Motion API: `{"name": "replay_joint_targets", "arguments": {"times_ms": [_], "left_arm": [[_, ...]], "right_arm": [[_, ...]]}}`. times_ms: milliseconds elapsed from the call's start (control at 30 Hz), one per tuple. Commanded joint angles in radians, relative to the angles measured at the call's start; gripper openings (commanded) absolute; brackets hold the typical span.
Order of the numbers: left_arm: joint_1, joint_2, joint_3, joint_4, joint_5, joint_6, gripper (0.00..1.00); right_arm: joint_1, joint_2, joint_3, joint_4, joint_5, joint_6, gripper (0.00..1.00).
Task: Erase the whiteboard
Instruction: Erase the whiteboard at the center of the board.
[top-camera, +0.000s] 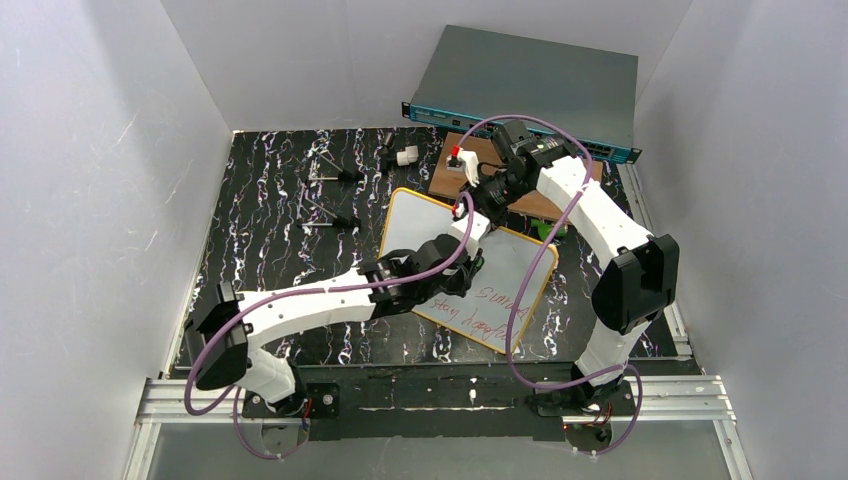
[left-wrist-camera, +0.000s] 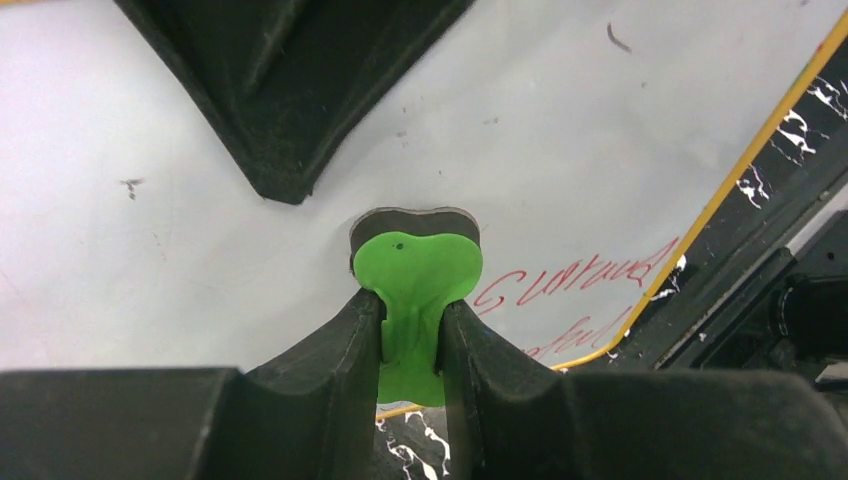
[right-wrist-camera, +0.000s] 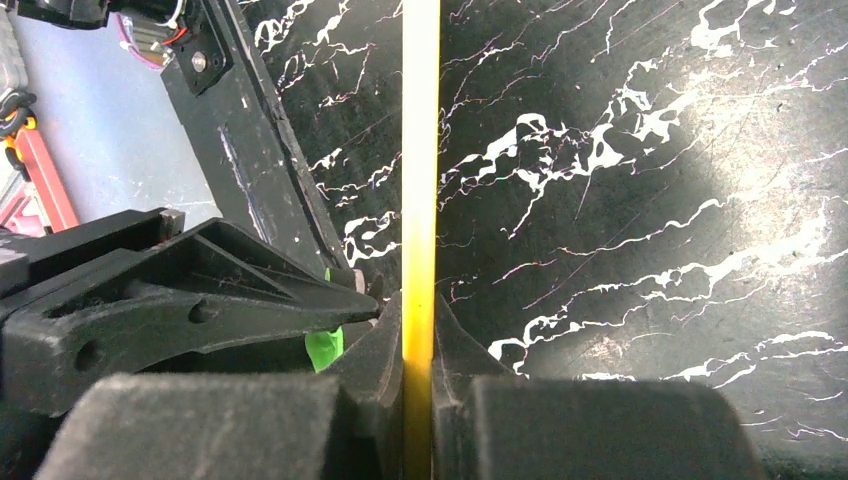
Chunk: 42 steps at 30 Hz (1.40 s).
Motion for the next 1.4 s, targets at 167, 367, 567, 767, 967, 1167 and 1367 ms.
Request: {"name": "replay_joint_targets", "arguments": {"times_ms": [167,367,567,767,967,1167,1367], "left_arm": [[-0.011,-0.023,-0.133,0.056,0.130,-0.116,0.00],[-0.058,0.000,-0.186,0.075,0.126,-0.142,0.00],[-0.085,0.034,-0.220,0.075,0.098,-0.161,0.00],[-0.087,0.062,-0.208,0.066,0.035,-0.168,0.00],[-0.085,0.085,-0.152,0.081,-0.041,-0.102,0.00],[-0.060,0.103,-0.067,0.112,-0.050,-0.041,0.00],[-0.036,0.078,-0.004,0.111,-0.053,0.013,0.00]], "right_arm": [[0.011,-0.001,-0.001,-0.016,0.013,-0.061,0.01],[0.011,0.008,0.005,-0.018,0.011,-0.063,0.01],[0.011,0.013,0.012,-0.026,0.015,-0.066,0.01],[0.011,0.013,0.013,-0.026,0.015,-0.065,0.01],[0.011,0.010,0.015,-0.027,0.016,-0.066,0.01],[0.011,0.004,0.014,-0.027,0.017,-0.065,0.01],[0.011,-0.001,0.012,-0.028,0.023,-0.066,0.01]]}}
